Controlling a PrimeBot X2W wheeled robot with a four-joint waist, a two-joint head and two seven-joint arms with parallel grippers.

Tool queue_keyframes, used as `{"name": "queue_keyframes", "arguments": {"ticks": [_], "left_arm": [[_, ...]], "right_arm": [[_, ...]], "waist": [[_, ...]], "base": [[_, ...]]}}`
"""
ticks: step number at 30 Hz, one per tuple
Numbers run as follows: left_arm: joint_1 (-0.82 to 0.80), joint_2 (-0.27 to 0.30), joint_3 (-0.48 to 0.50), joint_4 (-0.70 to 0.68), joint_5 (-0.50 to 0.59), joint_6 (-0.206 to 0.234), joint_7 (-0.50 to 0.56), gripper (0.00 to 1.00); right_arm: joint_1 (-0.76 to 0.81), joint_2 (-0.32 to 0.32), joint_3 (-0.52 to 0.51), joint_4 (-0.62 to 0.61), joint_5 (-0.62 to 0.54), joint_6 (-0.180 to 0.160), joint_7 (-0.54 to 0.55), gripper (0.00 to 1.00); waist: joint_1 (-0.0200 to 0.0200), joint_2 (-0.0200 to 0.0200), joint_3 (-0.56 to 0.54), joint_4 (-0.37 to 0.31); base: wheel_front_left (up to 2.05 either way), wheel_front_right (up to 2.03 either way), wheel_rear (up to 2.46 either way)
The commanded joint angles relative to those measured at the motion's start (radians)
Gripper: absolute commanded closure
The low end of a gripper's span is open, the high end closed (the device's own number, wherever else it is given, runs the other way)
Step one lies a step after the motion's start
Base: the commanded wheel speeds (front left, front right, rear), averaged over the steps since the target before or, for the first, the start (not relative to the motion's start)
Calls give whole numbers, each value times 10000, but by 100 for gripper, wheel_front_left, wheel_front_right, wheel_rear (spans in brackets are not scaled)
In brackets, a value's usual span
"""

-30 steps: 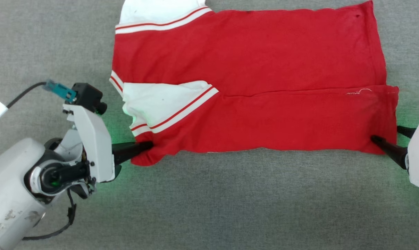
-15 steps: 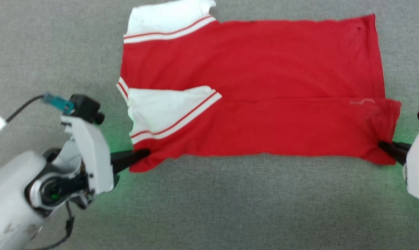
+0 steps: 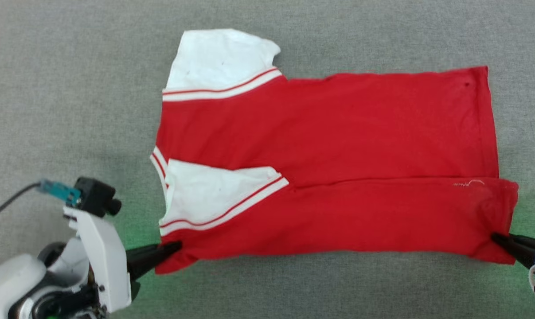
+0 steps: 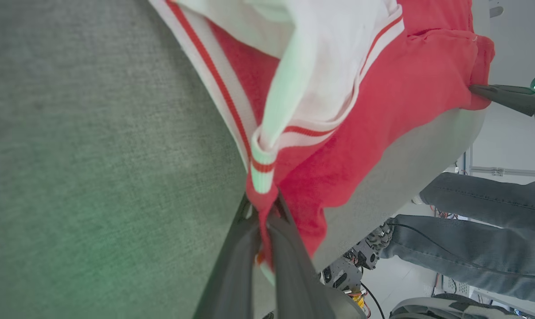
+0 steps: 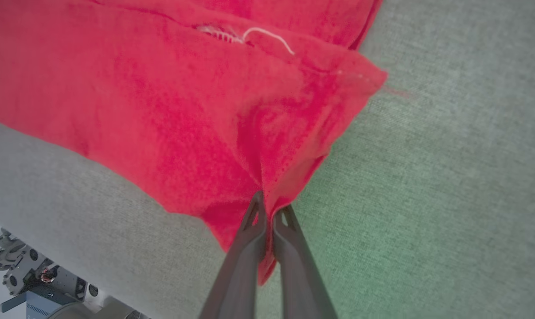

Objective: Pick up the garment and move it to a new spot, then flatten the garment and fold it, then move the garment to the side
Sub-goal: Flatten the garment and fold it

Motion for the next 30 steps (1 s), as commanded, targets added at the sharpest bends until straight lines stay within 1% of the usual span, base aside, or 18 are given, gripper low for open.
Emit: {"name": "queue_keyframes", "arguments": {"ticks": [1,3,4,5,6,7,8,11,13,15,17,19,20,24,27,28,30], "left_arm": [[112,43,6,-32,40,72,-68,100],[266,130,-6,-159,129,152,-218,100],[289,153,8,-164,193,208,-317,100],[345,140,31,-140,140,281,-401,65],[390,134,0,-152,111,306,-402,61],[388,171,8,-190,211,306,-445,33],[376,175,148,-159,179,375,-653,0],[387,281,357,-220,264,390,-1071,0],[411,357,569,-242,262,411,-1433,0],[444,479,788,-212,273,456,-1825,0],[378,497,1080,-91,371,560,-2344,0],[126,371,1352,128,696,666,-2969,0],[2,293,1477,293,946,700,-3339,0],[-704,-254,1833,1281,1877,869,-4518,0],[-1624,-626,1926,2180,2550,793,-4761,0],[-1979,-735,1925,2501,2756,787,-4676,0],[-2818,-762,1790,3174,3462,883,-4454,0]], "right_arm": [[84,11,-60,-45,14,-16,-56,100],[225,68,-104,-155,-10,-16,-97,100],[238,89,-103,-246,-38,-16,-191,98],[245,139,-145,-265,-67,-16,-293,55],[263,172,-176,-268,-115,-16,-392,16],[278,176,-204,-278,-148,-16,-500,0],[286,217,-293,-298,-172,-16,-616,0],[188,306,-546,-385,-268,-16,-1004,0],[-68,502,-759,-389,-392,-16,-1424,0],[-407,698,-784,-478,-569,-16,-2060,0],[-838,962,-642,-468,-911,-16,-2925,0],[-1451,1117,-272,-510,-1236,-16,-4123,0],[-1665,1321,-194,-304,-1392,-16,-4689,0],[-2536,1783,516,405,-2136,-16,-6814,0],[-2951,2166,795,901,-2512,-16,-8111,0],[-3020,2252,872,1054,-2628,-16,-8429,0],[-3152,2461,910,1341,-2775,-16,-8926,0]], "waist": [[0,0,-1,-11],[0,0,-28,-28],[0,0,-36,-35],[0,0,-54,-45],[0,0,-73,-46],[0,0,-89,-43],[0,0,-109,-43],[0,0,-150,-65],[0,0,-177,-104],[0,0,-180,-178],[0,0,-128,-279],[0,0,-19,-409],[0,0,30,-491],[0,0,267,-883],[0,0,462,-1266],[0,0,521,-1403],[0,0,680,-1734]], "base": [[0,0,0],[0,0,0],[0,0,0],[0,0,0],[0,0,0],[0,0,0],[0,0,0],[0,0,0],[0,0,0],[0,0,0],[0,0,0],[0,0,0],[0,0,0],[0,0,0],[0,0,0],[0,0,0],[0,0,0]]}}
